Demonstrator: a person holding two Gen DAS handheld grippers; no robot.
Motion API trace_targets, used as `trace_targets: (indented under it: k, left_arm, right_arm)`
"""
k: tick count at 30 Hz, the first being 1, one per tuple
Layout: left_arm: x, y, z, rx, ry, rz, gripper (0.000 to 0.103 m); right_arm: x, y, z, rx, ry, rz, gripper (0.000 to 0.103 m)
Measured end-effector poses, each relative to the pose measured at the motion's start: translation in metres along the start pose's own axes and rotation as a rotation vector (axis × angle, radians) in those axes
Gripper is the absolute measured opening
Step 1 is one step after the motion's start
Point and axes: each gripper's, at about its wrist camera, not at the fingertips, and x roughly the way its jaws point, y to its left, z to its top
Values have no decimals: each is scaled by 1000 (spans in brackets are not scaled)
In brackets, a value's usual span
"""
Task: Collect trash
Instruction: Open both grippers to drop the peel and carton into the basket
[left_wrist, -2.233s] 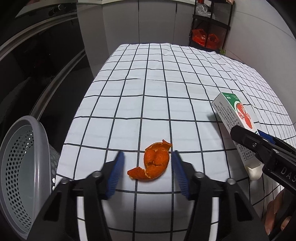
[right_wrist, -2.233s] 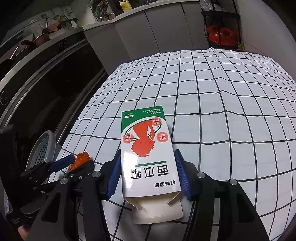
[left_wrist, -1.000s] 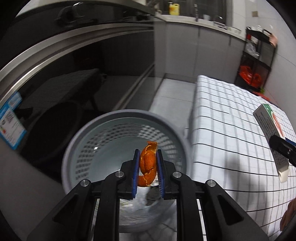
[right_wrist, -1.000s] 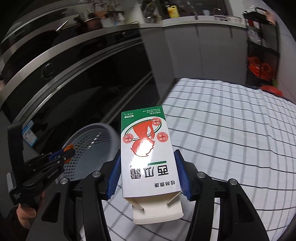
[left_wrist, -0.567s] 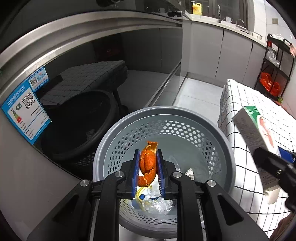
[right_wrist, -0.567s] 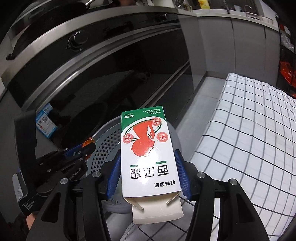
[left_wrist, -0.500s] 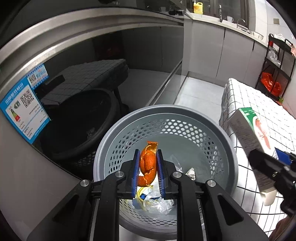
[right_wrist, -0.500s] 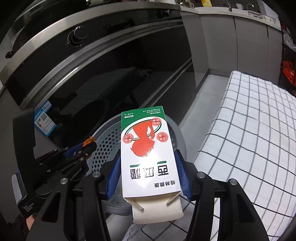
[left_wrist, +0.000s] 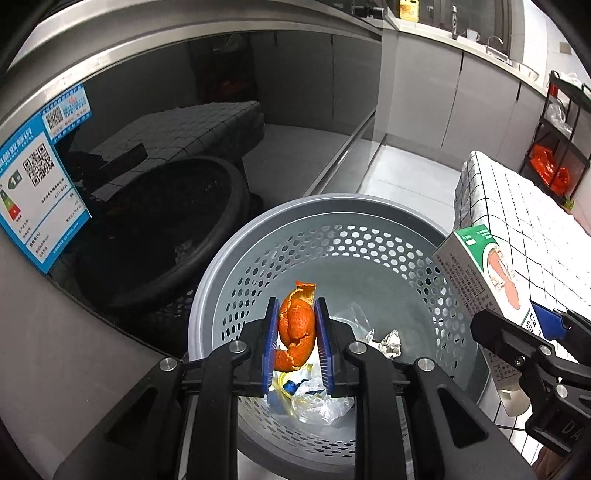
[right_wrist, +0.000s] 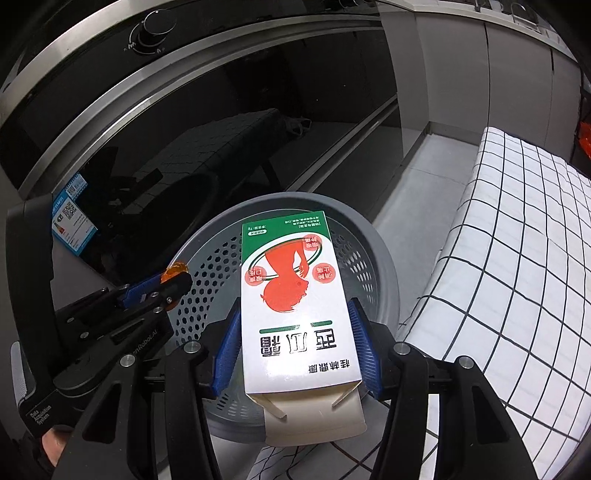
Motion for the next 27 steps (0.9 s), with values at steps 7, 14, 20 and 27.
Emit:
trace_targets:
  k: [7, 14, 20, 27]
  left_arm:
    - [-5, 3, 0, -2, -20, 18, 47]
    - [-13, 3, 0, -1, -42, 18, 56]
    - [-18, 2, 0, 0, -52, 21, 58]
    - [-24, 1, -1, 2, -62, 22, 63]
  right_arm:
    - [-7, -4, 1, 12, -23, -2, 64]
    - [-14, -7, -1, 16, -44, -21, 65]
    - [-19, -7, -5, 14, -53, -35, 65]
    - [-28, -5, -8, 12, -68, -52, 65]
